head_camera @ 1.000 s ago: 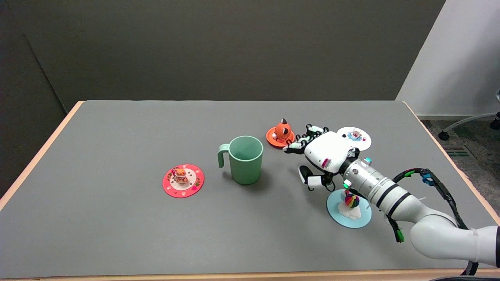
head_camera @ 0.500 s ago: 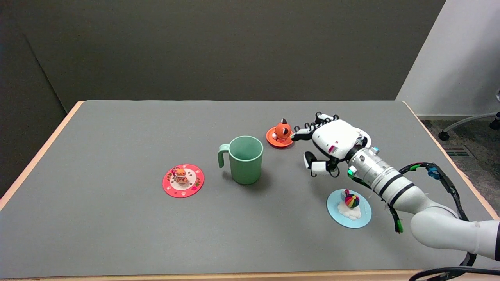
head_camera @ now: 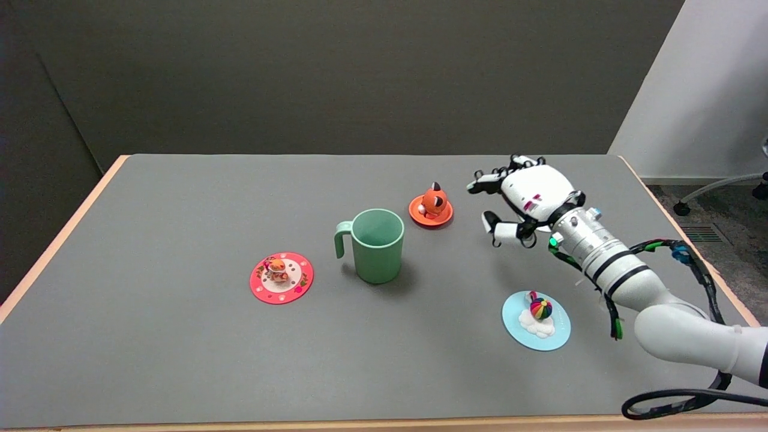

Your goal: Pick up the white cup lid.

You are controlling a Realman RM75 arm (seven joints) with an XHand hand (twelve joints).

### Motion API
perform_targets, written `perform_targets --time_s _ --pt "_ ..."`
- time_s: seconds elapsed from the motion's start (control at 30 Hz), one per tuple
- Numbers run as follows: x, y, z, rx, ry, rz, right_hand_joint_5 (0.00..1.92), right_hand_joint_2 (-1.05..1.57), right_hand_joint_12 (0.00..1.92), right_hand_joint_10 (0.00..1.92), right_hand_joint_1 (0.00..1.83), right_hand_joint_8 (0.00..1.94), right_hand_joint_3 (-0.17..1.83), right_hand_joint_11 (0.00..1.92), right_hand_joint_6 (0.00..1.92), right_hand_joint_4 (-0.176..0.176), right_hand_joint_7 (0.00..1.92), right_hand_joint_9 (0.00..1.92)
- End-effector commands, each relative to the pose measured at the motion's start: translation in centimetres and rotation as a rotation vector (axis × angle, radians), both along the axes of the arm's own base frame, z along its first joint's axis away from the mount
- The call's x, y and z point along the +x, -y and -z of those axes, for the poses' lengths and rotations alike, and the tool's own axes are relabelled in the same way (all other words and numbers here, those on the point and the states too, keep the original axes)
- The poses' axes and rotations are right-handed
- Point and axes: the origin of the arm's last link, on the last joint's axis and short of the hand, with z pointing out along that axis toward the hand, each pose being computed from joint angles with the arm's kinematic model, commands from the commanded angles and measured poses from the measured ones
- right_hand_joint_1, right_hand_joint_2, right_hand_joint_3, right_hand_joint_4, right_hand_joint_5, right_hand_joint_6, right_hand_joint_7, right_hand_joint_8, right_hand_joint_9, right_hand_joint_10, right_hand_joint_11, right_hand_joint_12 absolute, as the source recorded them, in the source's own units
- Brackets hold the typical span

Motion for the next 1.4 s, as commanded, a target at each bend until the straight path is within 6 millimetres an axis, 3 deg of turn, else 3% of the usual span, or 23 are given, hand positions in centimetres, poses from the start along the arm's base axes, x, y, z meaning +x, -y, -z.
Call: perform_targets --time_s 0.03,0.5,0.57,0.7,1.07,1.4 --pt "1.2 0.8 -4.2 -0.144 0.032 -0.049 0.67 0.91 1.12 0.28 0.80 0.22 0.77 0.30 0.20 0.135 0.80 0.84" --pt "2.0 1.1 -5.9 -0.208 0.035 -0.086 0.68 0.90 1.14 0.28 0.82 0.22 0.78 0.29 0.20 0.141 0.81 0.85" --pt "2.0 1.1 -6.4 -0.229 0.050 -0.088 0.70 0.81 1.07 0.28 0.83 0.17 0.93 0.32 0.18 0.134 0.83 0.86" --pt "1.7 1.0 -7.4 -0.274 0.093 -0.084 0.70 0.81 1.07 0.28 0.86 0.17 0.93 0.35 0.17 0.152 0.84 0.86" --pt "0.5 0.5 -9.4 -0.349 0.104 -0.054 0.71 0.82 1.08 0.28 0.88 0.18 0.93 0.37 0.18 0.159 0.85 0.86" --pt "0.1 0.6 -9.6 -0.370 0.142 -0.057 0.71 0.81 1.09 0.27 0.87 0.18 0.93 0.38 0.18 0.159 0.85 0.87"
